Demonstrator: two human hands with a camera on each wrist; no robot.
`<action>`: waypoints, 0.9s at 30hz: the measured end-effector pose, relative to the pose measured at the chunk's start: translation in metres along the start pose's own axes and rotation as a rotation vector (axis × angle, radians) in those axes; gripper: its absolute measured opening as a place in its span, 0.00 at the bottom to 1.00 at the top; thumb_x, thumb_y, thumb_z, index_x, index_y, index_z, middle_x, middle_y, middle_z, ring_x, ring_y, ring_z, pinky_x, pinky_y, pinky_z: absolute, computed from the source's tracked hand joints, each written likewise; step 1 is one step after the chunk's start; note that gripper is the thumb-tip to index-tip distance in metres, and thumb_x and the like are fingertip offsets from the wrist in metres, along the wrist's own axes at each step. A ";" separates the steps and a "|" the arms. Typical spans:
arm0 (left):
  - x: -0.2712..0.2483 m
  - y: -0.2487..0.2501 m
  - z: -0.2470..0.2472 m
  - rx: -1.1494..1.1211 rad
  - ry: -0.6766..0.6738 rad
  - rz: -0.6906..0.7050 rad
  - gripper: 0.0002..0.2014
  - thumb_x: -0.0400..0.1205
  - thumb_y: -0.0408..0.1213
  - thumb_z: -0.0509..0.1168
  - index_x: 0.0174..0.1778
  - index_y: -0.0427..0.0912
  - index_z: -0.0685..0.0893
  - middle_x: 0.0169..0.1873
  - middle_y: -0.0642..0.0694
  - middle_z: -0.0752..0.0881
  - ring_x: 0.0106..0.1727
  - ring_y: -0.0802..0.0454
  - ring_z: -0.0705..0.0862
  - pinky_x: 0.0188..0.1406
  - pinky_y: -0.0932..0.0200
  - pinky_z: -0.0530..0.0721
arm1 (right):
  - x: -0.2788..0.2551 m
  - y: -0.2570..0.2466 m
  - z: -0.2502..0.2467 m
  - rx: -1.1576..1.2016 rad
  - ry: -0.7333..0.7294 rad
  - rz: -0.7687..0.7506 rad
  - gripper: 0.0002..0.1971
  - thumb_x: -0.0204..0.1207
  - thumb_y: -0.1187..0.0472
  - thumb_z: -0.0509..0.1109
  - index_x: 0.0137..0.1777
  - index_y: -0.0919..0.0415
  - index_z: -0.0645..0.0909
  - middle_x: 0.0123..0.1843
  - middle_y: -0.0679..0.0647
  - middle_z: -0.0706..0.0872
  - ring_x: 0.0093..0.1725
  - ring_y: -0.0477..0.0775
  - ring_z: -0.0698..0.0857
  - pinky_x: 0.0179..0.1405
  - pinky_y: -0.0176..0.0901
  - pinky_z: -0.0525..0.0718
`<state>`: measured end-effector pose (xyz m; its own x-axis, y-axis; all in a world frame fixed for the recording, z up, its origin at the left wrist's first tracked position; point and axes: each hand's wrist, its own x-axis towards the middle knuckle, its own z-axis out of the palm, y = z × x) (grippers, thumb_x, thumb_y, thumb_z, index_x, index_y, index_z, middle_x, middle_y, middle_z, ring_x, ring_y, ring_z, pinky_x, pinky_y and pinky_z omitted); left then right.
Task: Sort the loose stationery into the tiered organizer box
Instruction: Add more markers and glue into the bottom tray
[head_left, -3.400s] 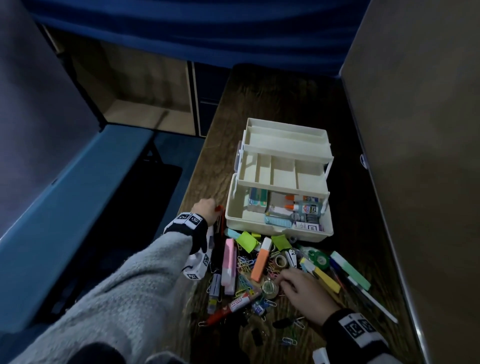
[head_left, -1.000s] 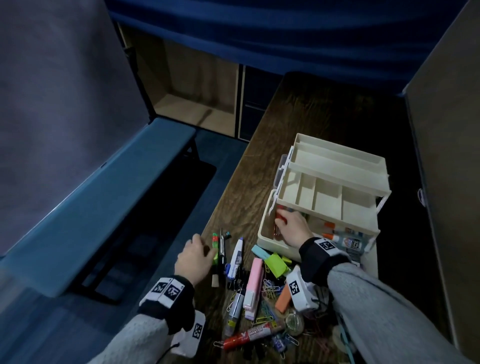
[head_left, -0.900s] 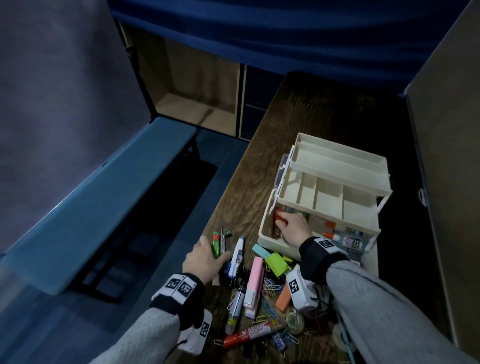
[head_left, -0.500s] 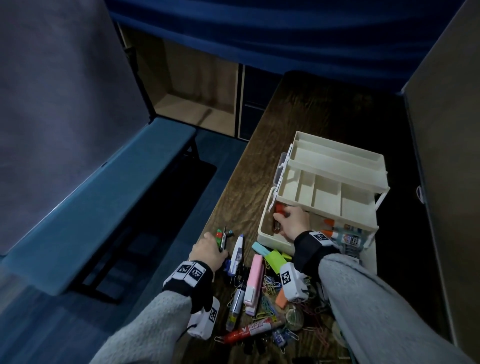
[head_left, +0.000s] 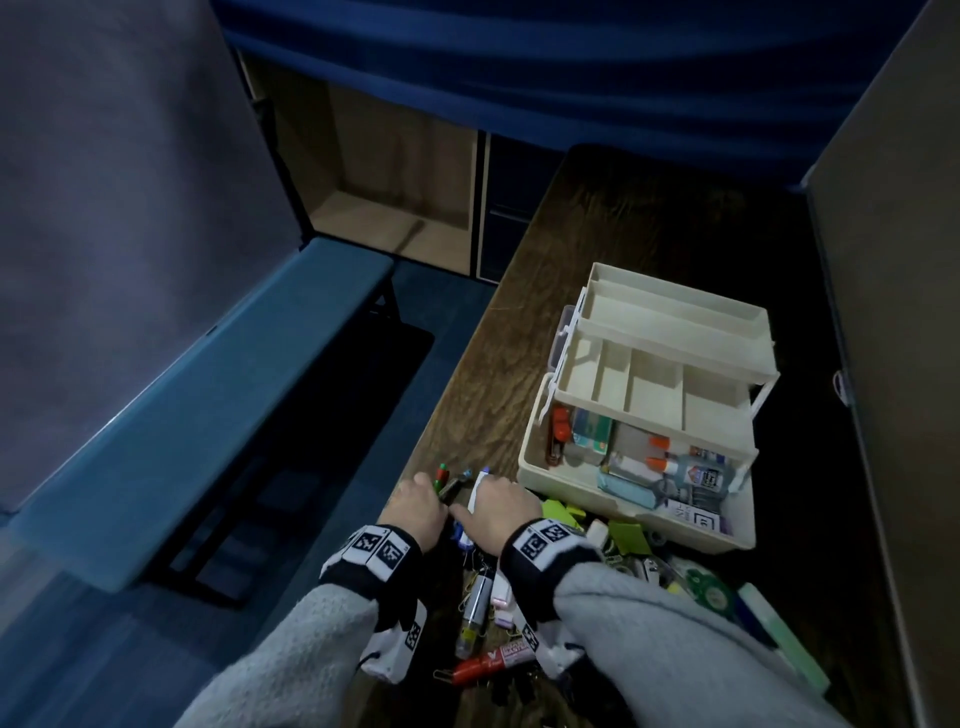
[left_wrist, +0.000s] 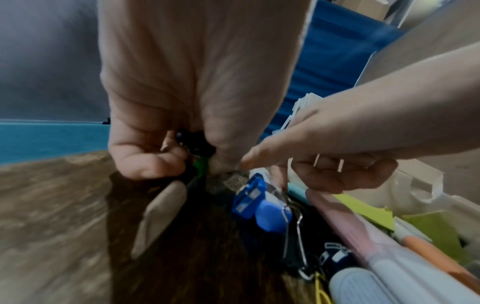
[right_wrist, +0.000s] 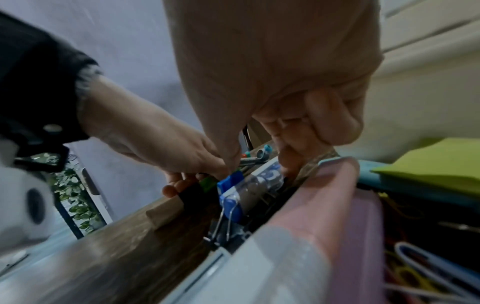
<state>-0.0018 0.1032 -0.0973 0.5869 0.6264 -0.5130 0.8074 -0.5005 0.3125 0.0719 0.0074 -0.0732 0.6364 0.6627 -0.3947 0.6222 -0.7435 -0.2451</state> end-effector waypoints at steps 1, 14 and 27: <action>0.000 -0.001 0.000 0.002 -0.007 0.010 0.15 0.83 0.38 0.56 0.63 0.33 0.71 0.67 0.34 0.75 0.68 0.34 0.76 0.64 0.46 0.74 | 0.003 -0.002 0.001 0.005 -0.022 0.012 0.24 0.76 0.41 0.64 0.57 0.63 0.80 0.58 0.61 0.87 0.58 0.63 0.86 0.49 0.48 0.80; -0.008 -0.020 0.001 -0.038 -0.026 0.178 0.14 0.86 0.43 0.51 0.62 0.38 0.69 0.63 0.36 0.78 0.63 0.39 0.78 0.60 0.48 0.75 | -0.022 0.003 -0.020 0.178 0.110 0.019 0.14 0.73 0.46 0.57 0.43 0.57 0.71 0.42 0.59 0.85 0.43 0.63 0.84 0.38 0.50 0.77; -0.010 -0.018 -0.009 -0.111 -0.042 0.157 0.17 0.85 0.43 0.53 0.67 0.41 0.70 0.55 0.33 0.82 0.57 0.33 0.81 0.55 0.49 0.76 | -0.009 0.063 -0.089 1.474 -0.041 0.460 0.14 0.86 0.61 0.54 0.43 0.69 0.73 0.29 0.65 0.79 0.25 0.59 0.80 0.16 0.40 0.80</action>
<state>-0.0215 0.1117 -0.0910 0.7048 0.5196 -0.4830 0.7094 -0.5198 0.4760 0.1466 -0.0374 -0.0063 0.6129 0.3749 -0.6956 -0.6198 -0.3180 -0.7174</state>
